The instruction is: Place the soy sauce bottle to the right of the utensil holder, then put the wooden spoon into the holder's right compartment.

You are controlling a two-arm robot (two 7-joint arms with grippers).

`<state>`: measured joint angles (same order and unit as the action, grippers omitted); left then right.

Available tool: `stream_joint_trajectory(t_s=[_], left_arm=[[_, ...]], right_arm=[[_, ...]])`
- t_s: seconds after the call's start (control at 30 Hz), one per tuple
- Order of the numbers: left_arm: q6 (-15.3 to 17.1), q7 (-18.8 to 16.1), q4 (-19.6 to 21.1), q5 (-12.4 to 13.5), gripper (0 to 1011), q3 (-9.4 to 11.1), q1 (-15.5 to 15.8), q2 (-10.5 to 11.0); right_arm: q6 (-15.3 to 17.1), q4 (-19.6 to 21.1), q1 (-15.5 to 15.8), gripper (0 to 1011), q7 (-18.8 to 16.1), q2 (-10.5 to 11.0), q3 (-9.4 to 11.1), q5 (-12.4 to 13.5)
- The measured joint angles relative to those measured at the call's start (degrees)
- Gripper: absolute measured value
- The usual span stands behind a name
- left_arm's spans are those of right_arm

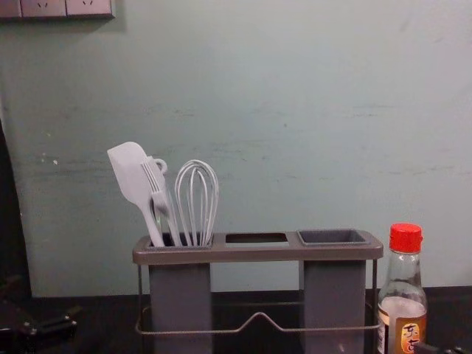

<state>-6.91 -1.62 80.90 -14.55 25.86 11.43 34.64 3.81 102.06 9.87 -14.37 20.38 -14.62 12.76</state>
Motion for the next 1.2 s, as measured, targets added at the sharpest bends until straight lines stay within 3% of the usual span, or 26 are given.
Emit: stream_joint_trajectory(t_s=[0.53, 0.63, 0.67, 0.7, 0.77, 0.8, 0.87, 0.9, 0.93, 1.03, 1.2], left_arm=[[0.0, 0.0, 0.0, 0.0, 1000, 0.0, 0.0, 0.0], [0.0, 0.0, 0.0, 0.0, 1000, 0.0, 0.0, 0.0], [0.0, 0.0, 0.0, 0.0, 1000, 0.0, 0.0, 0.0], [0.0, 0.0, 0.0, 0.0, 1000, 0.0, 0.0, 0.0], [0.0, 0.0, 0.0, 0.0, 1000, 0.0, 0.0, 0.0], [0.0, 0.0, 0.0, 0.0, 1000, 0.0, 0.0, 0.0], [0.0, 0.0, 0.0, 0.0, 1000, 0.0, 0.0, 0.0], [0.0, 0.0, 0.0, 0.0, 1000, 0.0, 0.0, 0.0], [0.0, 0.0, 0.0, 0.0, 1000, 0.0, 0.0, 0.0], [0.0, 0.0, 0.0, 0.0, 1000, 0.0, 0.0, 0.0], [0.0, 0.0, 0.0, 0.0, 1000, 0.0, 0.0, 0.0]], right_arm=[[0.1, 0.1, 0.0, 1004, -0.8, 0.3, 0.2, 0.2], [2.4, 0.9, 0.0, 1004, -2.1, 1.1, 0.4, 1.2], [4.6, 1.6, -0.2, 1004, -2.4, 1.6, 0.4, 1.5], [4.6, 1.6, -0.2, 1004, -2.4, 1.6, 0.4, 1.5], [8.9, 2.8, -0.8, 1004, -2.4, 2.3, 0.3, 1.9], [12.5, 3.5, -1.4, 1004, -2.5, 2.7, 0.2, 2.6], [15.9, 4.1, -2.1, 1004, -2.5, 3.0, -0.1, 2.8], [19.4, 4.7, -3.0, 1004, -1.8, 3.1, -0.5, 2.8], [19.4, 4.7, -3.0, 1004, -1.8, 3.1, -0.5, 2.8], [27.4, 5.3, -5.2, 1004, 0.4, 2.7, -1.8, 1.6], [34.4, 4.8, -8.3, 1004, 1.9, 1.5, -3.6, -0.6]])
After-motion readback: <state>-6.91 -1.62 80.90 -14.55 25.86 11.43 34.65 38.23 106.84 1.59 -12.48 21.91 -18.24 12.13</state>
